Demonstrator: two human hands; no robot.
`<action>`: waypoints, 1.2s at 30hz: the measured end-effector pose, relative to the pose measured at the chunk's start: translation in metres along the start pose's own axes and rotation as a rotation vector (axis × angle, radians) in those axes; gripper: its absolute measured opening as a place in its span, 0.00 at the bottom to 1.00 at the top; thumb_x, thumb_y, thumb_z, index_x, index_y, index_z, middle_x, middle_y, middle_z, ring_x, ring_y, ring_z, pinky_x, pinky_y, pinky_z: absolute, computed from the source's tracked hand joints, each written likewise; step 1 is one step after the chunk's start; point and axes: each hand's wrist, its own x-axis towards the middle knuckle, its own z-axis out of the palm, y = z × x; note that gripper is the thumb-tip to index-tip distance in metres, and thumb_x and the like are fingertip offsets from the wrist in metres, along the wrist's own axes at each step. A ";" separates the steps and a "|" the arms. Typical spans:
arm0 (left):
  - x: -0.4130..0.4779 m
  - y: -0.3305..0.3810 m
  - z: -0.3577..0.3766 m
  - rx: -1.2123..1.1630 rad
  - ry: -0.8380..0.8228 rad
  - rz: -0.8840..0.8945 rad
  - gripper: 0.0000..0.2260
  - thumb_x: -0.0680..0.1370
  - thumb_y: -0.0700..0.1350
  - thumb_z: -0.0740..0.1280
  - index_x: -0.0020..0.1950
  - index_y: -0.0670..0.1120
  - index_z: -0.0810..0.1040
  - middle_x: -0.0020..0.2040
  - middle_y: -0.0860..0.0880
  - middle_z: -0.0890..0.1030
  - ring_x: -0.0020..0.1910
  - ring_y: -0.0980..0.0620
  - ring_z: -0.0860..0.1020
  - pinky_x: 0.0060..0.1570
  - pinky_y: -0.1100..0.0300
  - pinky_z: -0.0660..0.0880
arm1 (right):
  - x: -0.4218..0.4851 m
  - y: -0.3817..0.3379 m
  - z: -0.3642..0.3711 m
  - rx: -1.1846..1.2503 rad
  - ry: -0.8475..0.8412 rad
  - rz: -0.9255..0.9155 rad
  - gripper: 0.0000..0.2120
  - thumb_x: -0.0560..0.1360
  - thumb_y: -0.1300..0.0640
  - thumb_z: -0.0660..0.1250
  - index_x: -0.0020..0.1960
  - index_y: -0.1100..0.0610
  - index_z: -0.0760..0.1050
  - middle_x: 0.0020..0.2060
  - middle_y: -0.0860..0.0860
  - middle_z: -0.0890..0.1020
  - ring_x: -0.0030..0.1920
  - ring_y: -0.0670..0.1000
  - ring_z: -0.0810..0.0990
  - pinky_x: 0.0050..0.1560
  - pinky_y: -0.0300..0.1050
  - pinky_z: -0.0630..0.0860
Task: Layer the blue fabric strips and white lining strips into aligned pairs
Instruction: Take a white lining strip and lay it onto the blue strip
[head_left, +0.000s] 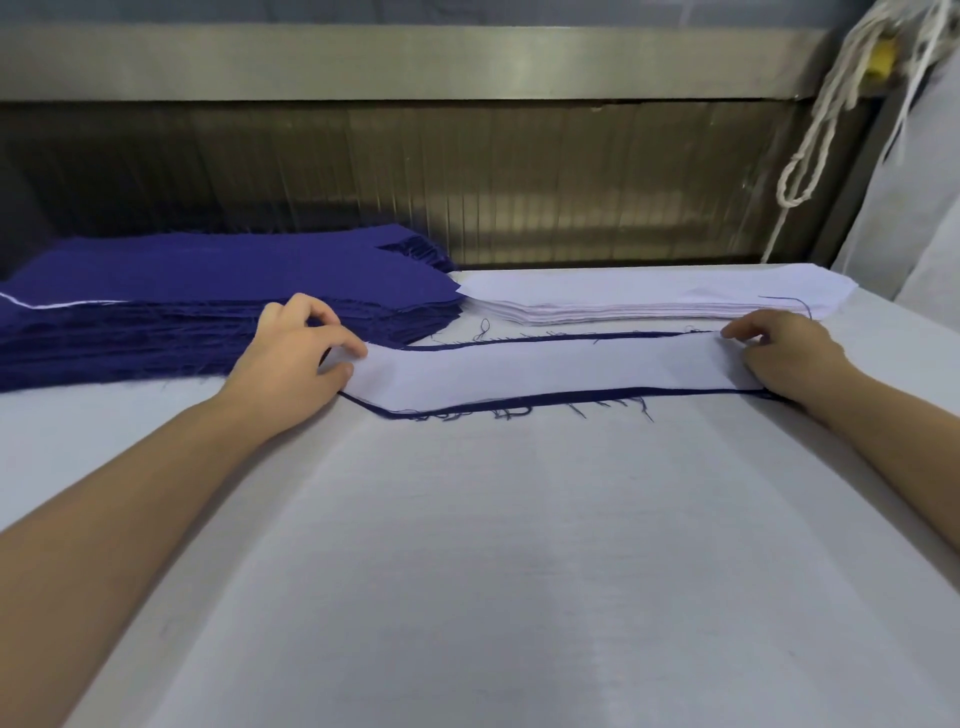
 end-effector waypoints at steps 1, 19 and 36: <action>0.000 0.000 0.000 0.009 -0.006 -0.007 0.09 0.76 0.41 0.67 0.54 0.51 0.81 0.53 0.56 0.64 0.52 0.58 0.56 0.48 0.58 0.63 | 0.000 -0.001 0.000 -0.026 0.003 -0.007 0.17 0.75 0.66 0.57 0.57 0.54 0.77 0.61 0.55 0.77 0.61 0.60 0.71 0.65 0.56 0.65; 0.054 -0.007 -0.003 -0.014 0.187 -0.057 0.10 0.78 0.41 0.64 0.58 0.47 0.77 0.57 0.45 0.76 0.57 0.42 0.70 0.55 0.52 0.67 | 0.007 -0.131 0.056 -0.050 -0.012 -0.511 0.14 0.76 0.64 0.59 0.59 0.55 0.77 0.63 0.54 0.74 0.64 0.57 0.68 0.63 0.49 0.64; 0.116 -0.040 -0.003 0.105 0.035 -0.130 0.12 0.79 0.50 0.62 0.61 0.48 0.76 0.59 0.46 0.74 0.56 0.43 0.74 0.52 0.46 0.74 | 0.061 -0.289 0.129 -0.130 -0.039 -0.797 0.18 0.80 0.59 0.57 0.67 0.47 0.72 0.65 0.51 0.71 0.65 0.57 0.66 0.63 0.51 0.62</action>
